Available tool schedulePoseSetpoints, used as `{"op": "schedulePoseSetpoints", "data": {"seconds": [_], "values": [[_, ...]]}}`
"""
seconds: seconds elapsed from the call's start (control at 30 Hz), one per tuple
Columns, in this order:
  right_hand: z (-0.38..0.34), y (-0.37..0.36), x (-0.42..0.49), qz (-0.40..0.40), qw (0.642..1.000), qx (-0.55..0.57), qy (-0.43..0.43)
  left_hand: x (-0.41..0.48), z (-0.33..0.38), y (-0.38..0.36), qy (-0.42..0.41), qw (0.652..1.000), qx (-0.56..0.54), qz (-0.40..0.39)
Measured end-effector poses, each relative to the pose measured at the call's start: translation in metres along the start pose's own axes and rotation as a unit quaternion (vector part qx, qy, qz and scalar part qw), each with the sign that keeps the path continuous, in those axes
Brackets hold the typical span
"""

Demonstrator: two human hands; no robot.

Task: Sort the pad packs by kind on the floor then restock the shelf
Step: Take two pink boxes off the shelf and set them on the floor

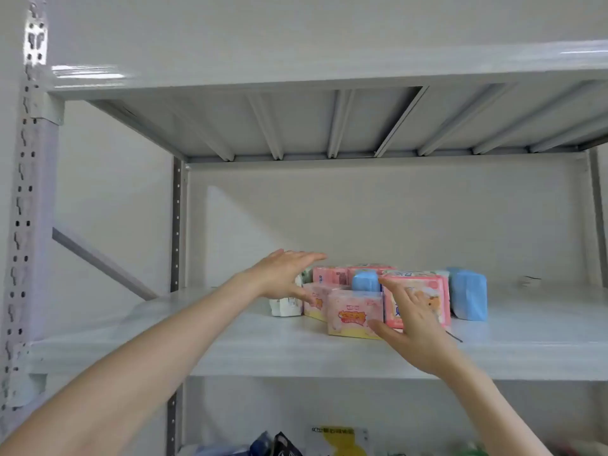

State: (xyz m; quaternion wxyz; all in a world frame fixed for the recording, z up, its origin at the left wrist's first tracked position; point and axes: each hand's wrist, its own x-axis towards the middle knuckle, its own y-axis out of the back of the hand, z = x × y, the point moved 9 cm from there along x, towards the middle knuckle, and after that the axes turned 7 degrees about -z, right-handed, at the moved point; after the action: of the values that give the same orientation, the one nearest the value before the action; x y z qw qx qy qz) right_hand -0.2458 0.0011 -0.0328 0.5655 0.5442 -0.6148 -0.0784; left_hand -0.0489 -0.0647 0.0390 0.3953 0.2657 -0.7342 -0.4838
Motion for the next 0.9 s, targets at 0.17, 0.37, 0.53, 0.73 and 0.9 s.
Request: {"op": "schedulePoseSetpoints", "data": {"seconds": [0.17,0.37,0.53,0.73,0.9], "values": [[0.017,-0.009,0.014,-0.03,0.999,0.029,0.013,0.035,-0.024,-0.012,-0.006,0.996,-0.049,-0.068],[0.02,-0.014,0.029,-0.024,0.999,0.043,0.0,0.075,-0.048,-0.042,-0.015,0.984,-0.086,-0.152],[0.024,-0.019,0.039,0.014,0.999,0.051,-0.007,0.102,-0.047,-0.065,-0.044,0.971,-0.082,-0.22],[0.035,-0.021,0.044,0.022,0.995,0.085,-0.047,0.112,-0.05,-0.074,-0.053,0.969,-0.083,-0.228],[0.041,-0.02,0.045,0.023,0.992,0.115,-0.054,0.114,-0.047,-0.077,-0.054,0.971,-0.069,-0.222]]}}
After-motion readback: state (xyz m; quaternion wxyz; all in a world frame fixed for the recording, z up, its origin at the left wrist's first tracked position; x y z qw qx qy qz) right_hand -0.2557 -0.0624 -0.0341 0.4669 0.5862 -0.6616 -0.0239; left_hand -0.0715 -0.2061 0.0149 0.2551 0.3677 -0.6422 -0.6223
